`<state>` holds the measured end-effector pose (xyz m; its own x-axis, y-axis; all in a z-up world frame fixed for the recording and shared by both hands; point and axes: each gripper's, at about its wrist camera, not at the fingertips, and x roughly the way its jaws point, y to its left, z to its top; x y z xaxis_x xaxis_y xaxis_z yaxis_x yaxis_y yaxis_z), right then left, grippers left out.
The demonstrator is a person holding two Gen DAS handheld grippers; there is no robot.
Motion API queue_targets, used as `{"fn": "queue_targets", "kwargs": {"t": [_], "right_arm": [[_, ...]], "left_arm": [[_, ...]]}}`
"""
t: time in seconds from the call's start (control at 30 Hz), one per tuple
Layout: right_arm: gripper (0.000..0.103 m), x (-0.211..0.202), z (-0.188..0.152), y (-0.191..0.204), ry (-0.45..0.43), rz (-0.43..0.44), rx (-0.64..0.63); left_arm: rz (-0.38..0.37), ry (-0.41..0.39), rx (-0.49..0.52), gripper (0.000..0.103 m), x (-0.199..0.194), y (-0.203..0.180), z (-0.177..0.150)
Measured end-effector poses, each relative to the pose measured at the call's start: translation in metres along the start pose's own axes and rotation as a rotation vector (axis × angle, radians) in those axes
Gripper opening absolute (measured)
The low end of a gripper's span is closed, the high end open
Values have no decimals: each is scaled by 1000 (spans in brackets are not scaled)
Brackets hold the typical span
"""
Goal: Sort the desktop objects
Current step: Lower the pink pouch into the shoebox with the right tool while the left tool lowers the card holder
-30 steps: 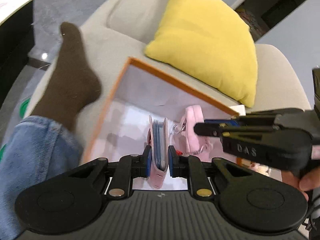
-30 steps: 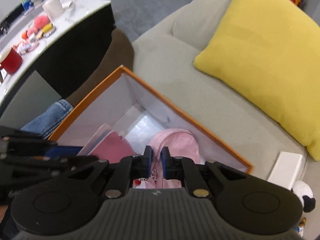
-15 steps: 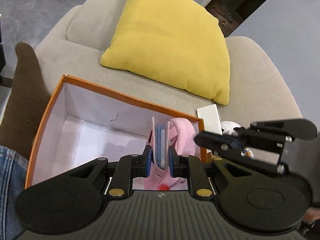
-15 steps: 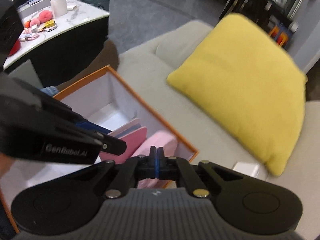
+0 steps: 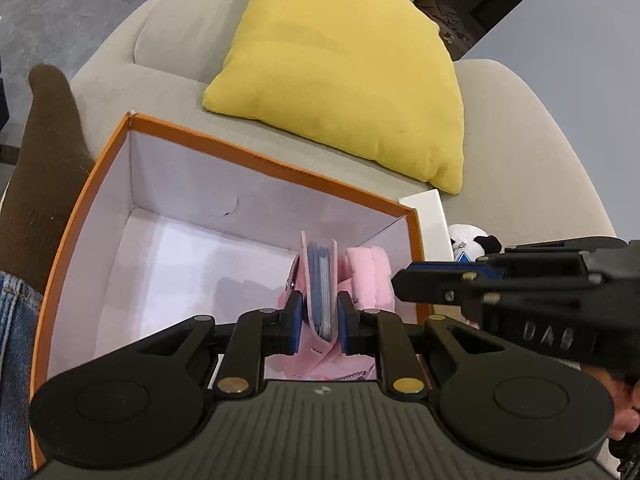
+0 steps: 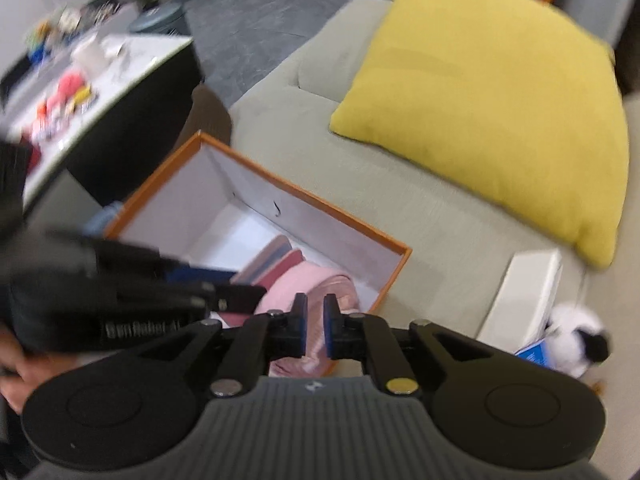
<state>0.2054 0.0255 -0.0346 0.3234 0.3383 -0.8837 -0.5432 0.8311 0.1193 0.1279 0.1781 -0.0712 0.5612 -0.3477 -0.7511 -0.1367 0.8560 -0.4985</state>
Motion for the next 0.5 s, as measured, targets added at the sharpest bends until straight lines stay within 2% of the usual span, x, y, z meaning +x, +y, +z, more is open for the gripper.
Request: {"fn": "queue_targets", "kwargs": {"t": [0.13, 0.17, 0.2, 0.47, 0.5], "right_arm": [[25, 4, 0, -8, 11, 55, 127], [33, 3, -1, -11, 12, 73, 160], [36, 1, -2, -13, 10, 87, 183], [35, 22, -3, -7, 55, 113, 239], [32, 26, -4, -6, 55, 117, 249]], "left_arm": [[-24, 3, -20, 20, -1, 8, -5], [-26, 2, -21, 20, -1, 9, -6], [-26, -2, -19, 20, 0, 9, -7], [-19, -33, 18, 19, 0, 7, -13], [-12, -38, 28, 19, 0, 6, -14]]}}
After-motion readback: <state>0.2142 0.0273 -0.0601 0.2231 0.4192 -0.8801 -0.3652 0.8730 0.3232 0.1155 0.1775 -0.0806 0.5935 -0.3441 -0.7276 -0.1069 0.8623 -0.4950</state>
